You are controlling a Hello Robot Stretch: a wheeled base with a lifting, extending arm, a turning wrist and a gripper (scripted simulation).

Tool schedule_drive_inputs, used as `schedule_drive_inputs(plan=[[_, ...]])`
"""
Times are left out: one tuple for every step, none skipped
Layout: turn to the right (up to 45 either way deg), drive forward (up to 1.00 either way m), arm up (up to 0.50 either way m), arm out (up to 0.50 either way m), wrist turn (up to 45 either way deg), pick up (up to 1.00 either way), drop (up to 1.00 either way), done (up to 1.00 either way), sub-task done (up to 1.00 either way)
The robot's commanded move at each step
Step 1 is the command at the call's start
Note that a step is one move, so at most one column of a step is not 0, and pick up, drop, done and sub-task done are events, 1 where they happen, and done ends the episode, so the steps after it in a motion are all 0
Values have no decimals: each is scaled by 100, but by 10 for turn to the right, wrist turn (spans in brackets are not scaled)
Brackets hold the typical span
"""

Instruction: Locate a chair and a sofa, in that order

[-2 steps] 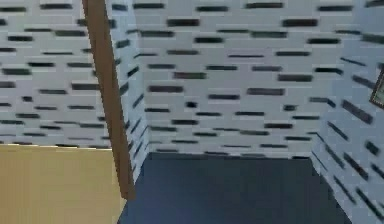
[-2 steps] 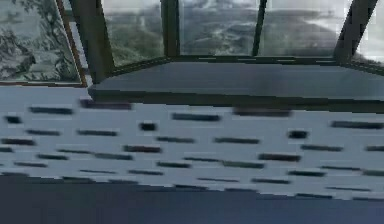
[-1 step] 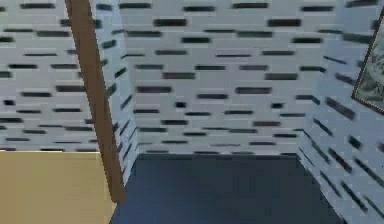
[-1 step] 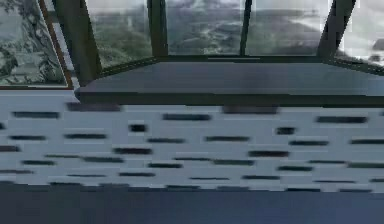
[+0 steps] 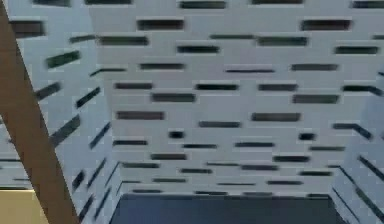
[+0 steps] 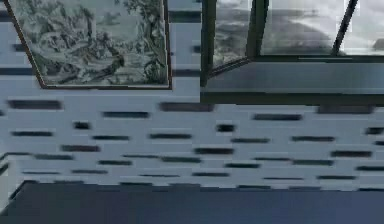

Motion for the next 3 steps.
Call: schedule_drive_inputs(plan=[[-450,0,0,0,0,0,0,0,0],[-360,0,0,0,0,0,0,0,0],[0,85,0,0,0,0,0,0,0]])
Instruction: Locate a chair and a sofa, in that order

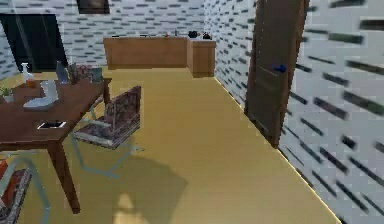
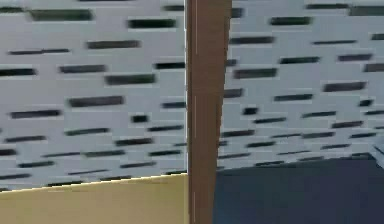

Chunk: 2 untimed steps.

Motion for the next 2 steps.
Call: schedule_drive_inputs(plan=[[-450,0,0,0,0,0,0,0,0],[0,30,0,0,0,0,0,0,0]])
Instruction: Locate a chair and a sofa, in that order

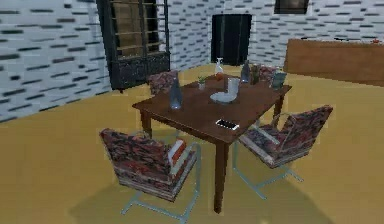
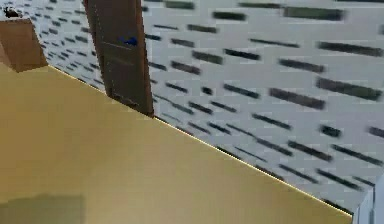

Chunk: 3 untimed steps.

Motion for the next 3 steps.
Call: schedule_drive_inputs(plan=[[-240,0,0,0,0,0,0,0,0],[0,20,0,0,0,0,0,0,0],[120,0,0,0,0,0,0,0,0]])
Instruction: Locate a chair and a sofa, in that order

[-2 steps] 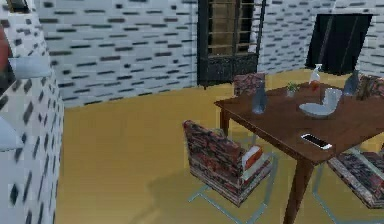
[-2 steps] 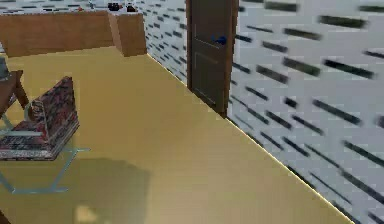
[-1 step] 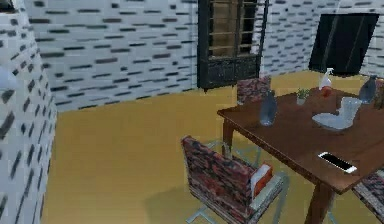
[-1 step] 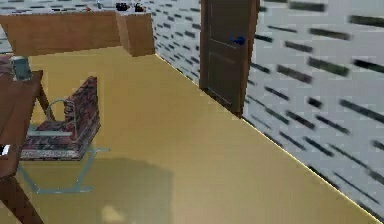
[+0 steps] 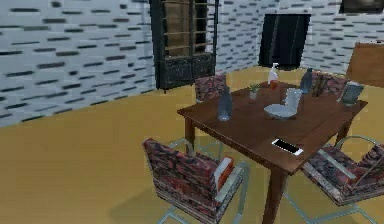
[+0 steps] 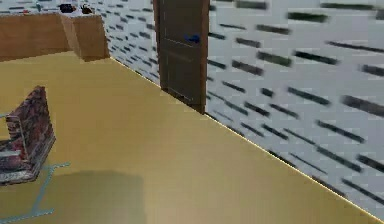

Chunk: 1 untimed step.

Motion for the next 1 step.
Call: schedule_drive_inputs(plan=[[0,0,0,0,0,0,0,0,100]])
